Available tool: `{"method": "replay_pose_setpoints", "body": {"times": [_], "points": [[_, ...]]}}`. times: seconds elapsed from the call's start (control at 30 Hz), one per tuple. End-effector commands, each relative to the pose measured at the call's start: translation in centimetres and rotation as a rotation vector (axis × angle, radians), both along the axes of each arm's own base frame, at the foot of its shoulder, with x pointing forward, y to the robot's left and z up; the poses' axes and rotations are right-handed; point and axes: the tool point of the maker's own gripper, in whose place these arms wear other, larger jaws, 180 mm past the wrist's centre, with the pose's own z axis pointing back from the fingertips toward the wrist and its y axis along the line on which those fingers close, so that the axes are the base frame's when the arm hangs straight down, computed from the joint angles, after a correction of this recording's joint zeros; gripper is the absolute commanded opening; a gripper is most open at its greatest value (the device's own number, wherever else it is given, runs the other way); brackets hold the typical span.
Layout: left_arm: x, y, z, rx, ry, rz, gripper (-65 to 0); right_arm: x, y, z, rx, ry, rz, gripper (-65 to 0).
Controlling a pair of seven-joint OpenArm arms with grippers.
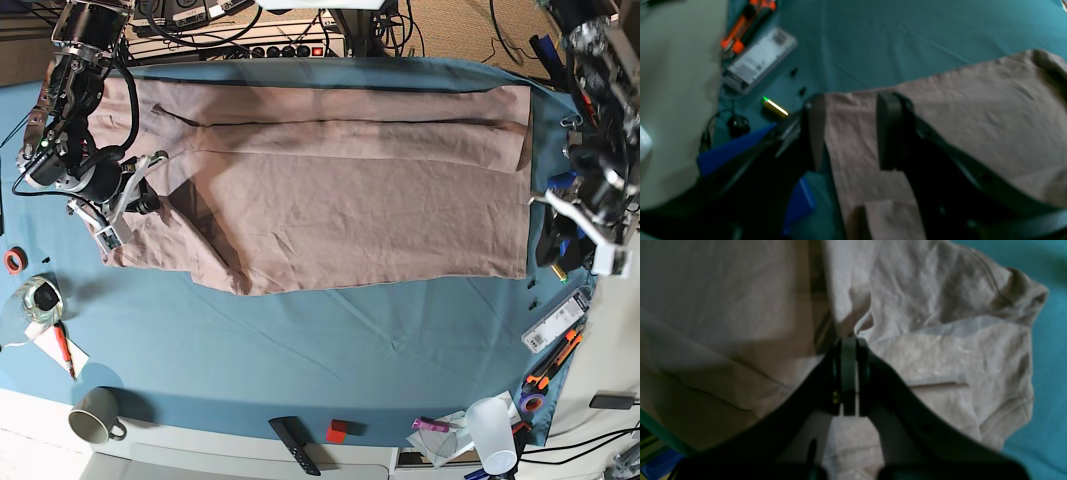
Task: Fold the T-shirt properly
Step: 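Lower the left gripper to the shirt's hem corner and grasp it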
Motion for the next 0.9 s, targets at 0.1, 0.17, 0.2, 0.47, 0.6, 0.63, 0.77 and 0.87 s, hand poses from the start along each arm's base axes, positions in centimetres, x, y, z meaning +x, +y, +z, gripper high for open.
{"method": "replay_pose_setpoints", "body": {"times": [0.1, 0.17, 0.2, 0.47, 0.6, 0.63, 0.77, 0.87], "points": [[3.1, -1.1, -3.7, 0.084, 0.09, -0.019, -39.4, 0.8, -0.5, 1.2, -0.019, -0.049, -0.001, -65.0], [4.5, -1.1, -5.2, 0.167, 0.144, -0.02, -37.4, 0.8, -0.5, 1.2, -0.021, -0.048, -0.001, -65.0], [5.3, -1.0, -5.5, 0.174, 0.163, 0.002, -35.3, 0.8, -0.5, 1.2, -0.022, -0.047, -0.002, -65.0], [9.0, 1.6, -8.6, 0.205, 0.319, 0.144, -23.5, 0.1, -0.8, 0.5, -0.04, -0.015, -0.006, -65.0], [8.1, 2.1, -11.8, 0.175, 0.468, 0.155, -23.5, 0.1, -0.8, 0.5, -0.039, -0.017, -0.006, -65.0], [7.9, 2.0, -12.5, 0.155, 0.49, 0.151, -23.5, 0.1, -0.8, 0.6, -0.039, -0.017, -0.006, -65.0], [6.8, 0.2, -14.4, 0.047, 0.565, 0.094, -23.6, 0.1, -0.8, 0.5, -0.039, -0.016, -0.006, -65.0], [6.6, -1.2, -14.4, -0.021, 0.576, 0.047, -23.6, 0.1, -0.8, 0.5, -0.04, -0.015, -0.006, -65.0]]}}
